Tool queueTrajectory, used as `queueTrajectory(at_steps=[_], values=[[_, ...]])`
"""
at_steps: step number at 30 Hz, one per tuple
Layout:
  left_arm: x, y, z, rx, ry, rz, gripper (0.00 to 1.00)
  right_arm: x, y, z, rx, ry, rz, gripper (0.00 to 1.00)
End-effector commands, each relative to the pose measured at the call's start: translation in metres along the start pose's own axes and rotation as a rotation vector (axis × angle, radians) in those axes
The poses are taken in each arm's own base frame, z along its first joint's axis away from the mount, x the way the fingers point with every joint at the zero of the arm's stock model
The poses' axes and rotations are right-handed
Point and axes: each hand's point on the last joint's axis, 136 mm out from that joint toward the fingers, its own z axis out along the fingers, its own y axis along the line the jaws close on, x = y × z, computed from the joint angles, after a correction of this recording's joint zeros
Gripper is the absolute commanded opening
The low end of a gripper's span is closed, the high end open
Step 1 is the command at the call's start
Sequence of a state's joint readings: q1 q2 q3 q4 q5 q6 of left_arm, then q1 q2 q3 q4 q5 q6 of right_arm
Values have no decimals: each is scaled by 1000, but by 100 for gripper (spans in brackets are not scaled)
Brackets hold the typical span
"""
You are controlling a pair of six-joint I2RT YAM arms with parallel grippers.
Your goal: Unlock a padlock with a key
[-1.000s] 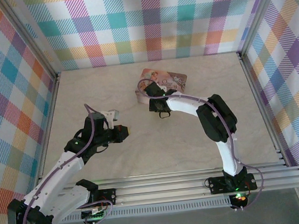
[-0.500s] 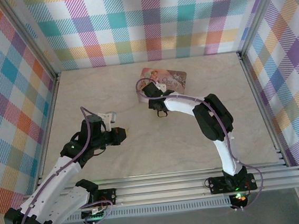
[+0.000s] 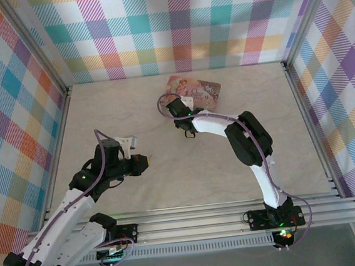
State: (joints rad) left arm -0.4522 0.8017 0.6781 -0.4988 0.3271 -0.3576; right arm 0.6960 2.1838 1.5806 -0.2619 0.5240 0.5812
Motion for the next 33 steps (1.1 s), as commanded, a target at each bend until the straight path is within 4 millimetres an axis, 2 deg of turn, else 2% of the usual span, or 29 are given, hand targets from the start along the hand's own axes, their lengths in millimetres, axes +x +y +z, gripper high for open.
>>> queueTrajectory(at_steps=[1,7,12,15,16,19,21,23,25,29,33], values=[[-5,1,-8,-8,-30,6,0,-27,8,-9,-26,-90,-6,19],[1,2,-9,-2,-27,2,0,-16,-1,-25,-65,-62,-46,0],[5,4,-10,-2,-27,-1,0,0,-24,-55,-121,-30,-11,0],[2,5,-8,-5,-35,-2,0,-1,-33,-81,-168,-7,24,0],[0,5,-6,-5,-37,-4,0,-2,-37,-88,-166,5,38,3],[-11,3,2,0,-44,-12,0,-13,-53,-104,-127,46,109,32],[-21,1,12,0,-34,-21,0,-23,-61,-107,-123,84,158,47],[-34,2,21,-12,-17,-31,0,-30,-67,-105,-127,140,209,56],[-50,1,34,-12,13,-37,0,-38,-71,-99,-144,195,252,62],[-81,-1,55,4,57,-30,0,-46,-76,-76,-148,285,272,68],[-102,-4,73,24,104,-12,0,-56,-65,-51,-162,327,198,70]])
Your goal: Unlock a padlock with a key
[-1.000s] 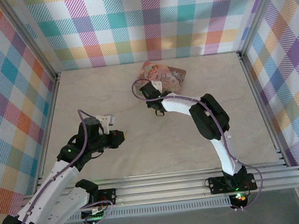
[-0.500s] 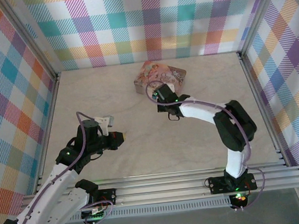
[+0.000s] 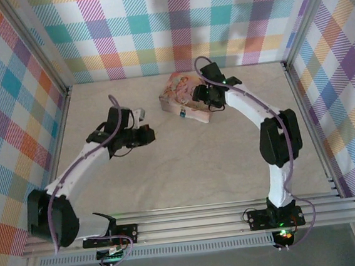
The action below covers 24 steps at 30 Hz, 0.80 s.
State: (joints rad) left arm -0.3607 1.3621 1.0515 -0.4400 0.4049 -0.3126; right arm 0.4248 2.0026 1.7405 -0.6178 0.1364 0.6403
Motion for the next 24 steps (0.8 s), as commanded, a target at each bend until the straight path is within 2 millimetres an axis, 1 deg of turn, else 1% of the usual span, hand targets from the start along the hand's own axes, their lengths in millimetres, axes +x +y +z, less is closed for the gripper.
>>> queueTrajectory(at_steps=[1,4,7,10,16,18,20,24], values=[[-17,-12,3,56,18,51,0,25,3,22,27,163,-78,70],[-22,-12,10,62,30,49,0,30,0,38,69,228,-129,70],[-23,-10,14,64,41,43,0,44,-10,41,108,294,-167,70],[-25,-8,16,65,40,37,0,64,-26,37,134,345,-213,69],[-27,-9,20,76,47,33,0,112,-81,22,269,467,-306,68],[-27,-9,22,83,53,33,0,122,-98,16,319,497,-333,68],[-27,-10,22,89,56,34,0,129,-110,9,354,518,-353,68],[-23,-10,23,96,68,30,0,143,-123,-9,361,540,-386,67]])
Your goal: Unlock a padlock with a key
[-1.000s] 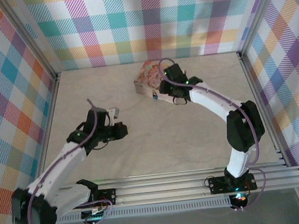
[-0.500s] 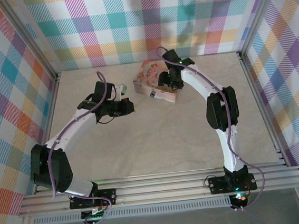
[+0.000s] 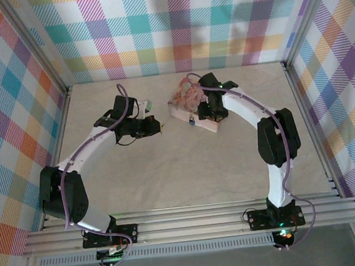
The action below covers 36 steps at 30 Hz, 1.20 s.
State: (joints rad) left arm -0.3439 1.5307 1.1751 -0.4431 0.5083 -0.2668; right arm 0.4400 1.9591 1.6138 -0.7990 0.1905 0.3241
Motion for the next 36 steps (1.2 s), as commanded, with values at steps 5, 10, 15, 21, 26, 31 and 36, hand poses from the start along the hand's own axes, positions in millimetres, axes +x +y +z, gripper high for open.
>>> queueTrajectory(at_steps=[5,10,15,21,26,31,36], values=[[1,-4,-6,30,4,15,0,115,-51,-3,153,347,-93,67],[6,-4,-12,26,0,20,0,93,-46,-53,120,199,-53,65],[13,-2,-15,13,8,36,0,52,-12,-82,80,50,-55,64],[20,1,-16,11,21,42,0,4,61,-53,-31,30,-115,64],[26,3,-17,8,28,42,0,-15,110,-15,-108,78,-159,63],[32,3,-23,6,33,49,0,11,125,-4,-95,159,-173,60],[36,-1,-25,39,2,47,0,55,133,-6,-167,174,-140,54]])
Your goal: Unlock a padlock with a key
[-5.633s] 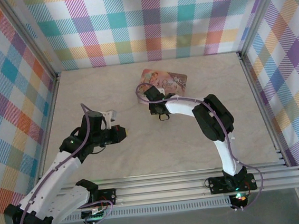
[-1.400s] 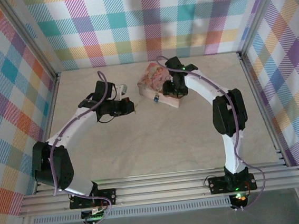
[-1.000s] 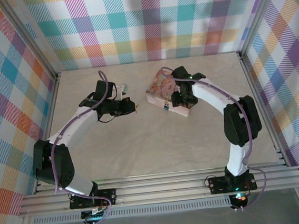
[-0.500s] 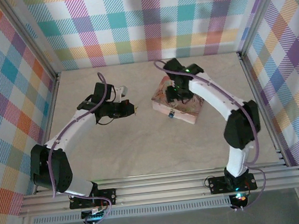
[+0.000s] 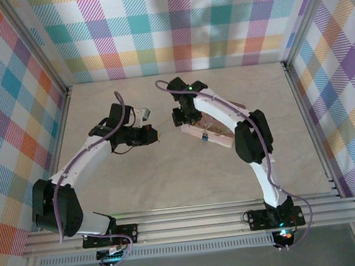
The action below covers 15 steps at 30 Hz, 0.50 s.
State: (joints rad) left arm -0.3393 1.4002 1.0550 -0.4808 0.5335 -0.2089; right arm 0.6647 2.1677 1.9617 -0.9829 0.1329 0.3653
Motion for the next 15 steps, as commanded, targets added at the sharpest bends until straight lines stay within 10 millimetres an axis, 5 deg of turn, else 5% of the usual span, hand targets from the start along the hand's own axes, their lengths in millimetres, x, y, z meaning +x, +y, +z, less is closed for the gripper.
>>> queueTrajectory(at_steps=[1,6,15], values=[[0,-4,-6,43,-38,11,0,46,18,5,-84,93,55,52],[0,-18,-13,117,-83,35,0,70,18,-3,-103,102,107,53],[25,-36,-11,269,-21,64,0,31,36,-80,-258,-78,224,60]])
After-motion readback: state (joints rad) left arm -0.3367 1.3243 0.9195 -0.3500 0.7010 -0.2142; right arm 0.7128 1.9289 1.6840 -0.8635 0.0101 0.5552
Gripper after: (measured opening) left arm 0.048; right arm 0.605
